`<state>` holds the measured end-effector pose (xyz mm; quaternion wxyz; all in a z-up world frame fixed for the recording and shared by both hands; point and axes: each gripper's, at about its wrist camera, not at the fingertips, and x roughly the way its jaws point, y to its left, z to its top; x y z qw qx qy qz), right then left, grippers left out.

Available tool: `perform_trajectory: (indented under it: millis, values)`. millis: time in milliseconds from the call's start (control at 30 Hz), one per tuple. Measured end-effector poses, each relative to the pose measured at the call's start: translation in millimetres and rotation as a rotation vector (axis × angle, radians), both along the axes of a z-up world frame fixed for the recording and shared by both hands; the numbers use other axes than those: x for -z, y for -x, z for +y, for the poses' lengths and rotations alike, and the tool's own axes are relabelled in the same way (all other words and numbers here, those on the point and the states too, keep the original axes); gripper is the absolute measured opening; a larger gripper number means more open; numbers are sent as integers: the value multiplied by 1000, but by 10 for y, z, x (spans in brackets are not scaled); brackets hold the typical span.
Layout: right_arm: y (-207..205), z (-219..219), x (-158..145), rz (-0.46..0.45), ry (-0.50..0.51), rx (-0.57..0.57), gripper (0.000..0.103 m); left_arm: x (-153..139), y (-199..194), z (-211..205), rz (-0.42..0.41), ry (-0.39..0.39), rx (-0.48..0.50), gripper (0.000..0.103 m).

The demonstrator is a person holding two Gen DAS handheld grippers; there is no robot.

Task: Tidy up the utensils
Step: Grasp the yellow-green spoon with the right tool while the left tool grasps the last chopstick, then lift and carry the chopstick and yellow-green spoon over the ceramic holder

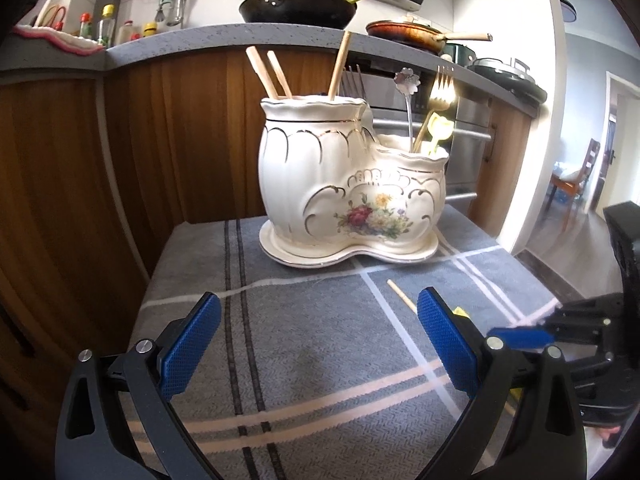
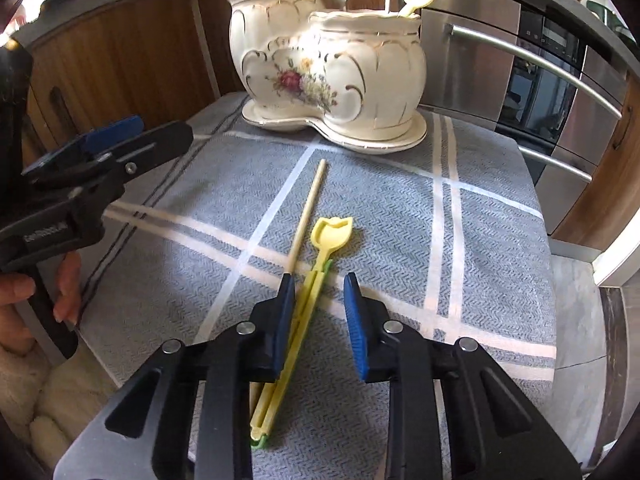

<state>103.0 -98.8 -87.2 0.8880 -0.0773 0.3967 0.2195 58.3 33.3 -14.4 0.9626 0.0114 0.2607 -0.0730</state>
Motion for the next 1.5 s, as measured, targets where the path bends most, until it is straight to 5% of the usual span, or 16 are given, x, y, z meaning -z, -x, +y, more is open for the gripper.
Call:
perform_trajectory:
  millis: [100, 367, 500, 733, 900, 1067, 1233, 1500]
  values:
    - [-38, -37, -4, -3, 3, 9, 10, 10, 5, -33, 3, -16, 6, 97]
    - [-118, -433, -158, -33, -113, 94, 10, -50, 32, -187, 72, -2, 8, 97]
    - [-161, -678, -230, -35, -182, 138, 10, 10, 71, -484, 133, -83, 12, 97]
    - [-111, -860, -321, -63, -230, 149, 10, 164, 80, -843, 257, -91, 32, 92]
    - [-82, -932, -373, -88, -255, 137, 10, 256, 27, -1019, 332, -102, 42, 59]
    - [-26, -958, -403, -101, -264, 127, 10, 331, -3, -1120, 381, -114, 47, 46]
    - [-6, -991, -440, -109, -279, 123, 10, 304, 14, -1179, 394, -147, 76, 10]
    - [4, -975, -452, -110, -283, 117, 10, 278, 23, -985, 419, -177, 86, 5]
